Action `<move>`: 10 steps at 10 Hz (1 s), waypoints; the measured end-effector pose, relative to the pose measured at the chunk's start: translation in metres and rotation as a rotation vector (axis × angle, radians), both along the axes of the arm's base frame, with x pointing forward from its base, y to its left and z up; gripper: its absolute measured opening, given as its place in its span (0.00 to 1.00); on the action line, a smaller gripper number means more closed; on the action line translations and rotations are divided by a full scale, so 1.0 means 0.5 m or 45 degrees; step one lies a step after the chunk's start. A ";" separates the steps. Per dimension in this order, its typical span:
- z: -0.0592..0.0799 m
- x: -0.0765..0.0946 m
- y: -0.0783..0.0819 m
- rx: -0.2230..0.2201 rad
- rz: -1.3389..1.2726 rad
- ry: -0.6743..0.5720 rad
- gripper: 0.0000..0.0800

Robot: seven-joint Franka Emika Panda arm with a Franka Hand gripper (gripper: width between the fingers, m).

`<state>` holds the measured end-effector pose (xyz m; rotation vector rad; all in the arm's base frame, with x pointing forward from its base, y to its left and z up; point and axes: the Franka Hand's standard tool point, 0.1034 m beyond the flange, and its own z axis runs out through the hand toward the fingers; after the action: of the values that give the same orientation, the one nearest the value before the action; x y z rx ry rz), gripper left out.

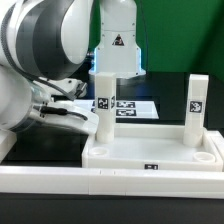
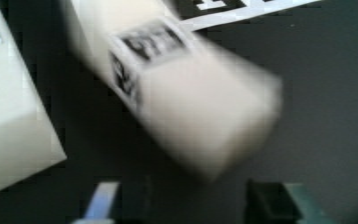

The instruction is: Assemble desk

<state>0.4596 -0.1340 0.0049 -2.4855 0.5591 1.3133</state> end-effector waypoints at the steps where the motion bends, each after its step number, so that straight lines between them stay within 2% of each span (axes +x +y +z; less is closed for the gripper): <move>1: 0.000 0.000 0.000 0.000 0.000 0.000 0.12; 2: 0.000 -0.001 -0.002 0.000 -0.002 0.000 0.12; 3: 0.000 -0.001 -0.005 0.000 -0.006 0.000 0.03; 7: 0.002 0.003 -0.018 -0.003 -0.018 -0.008 0.00; 9: 0.002 0.003 -0.020 -0.002 -0.018 -0.009 0.02; 10: 0.007 0.004 -0.026 0.020 -0.001 -0.030 0.19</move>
Offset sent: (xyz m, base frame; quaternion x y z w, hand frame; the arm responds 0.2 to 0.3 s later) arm 0.0021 -0.0065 0.0017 0.0046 0.0006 -0.0084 1.0000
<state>0.4615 -0.1470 0.0086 -2.4841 0.5422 1.2819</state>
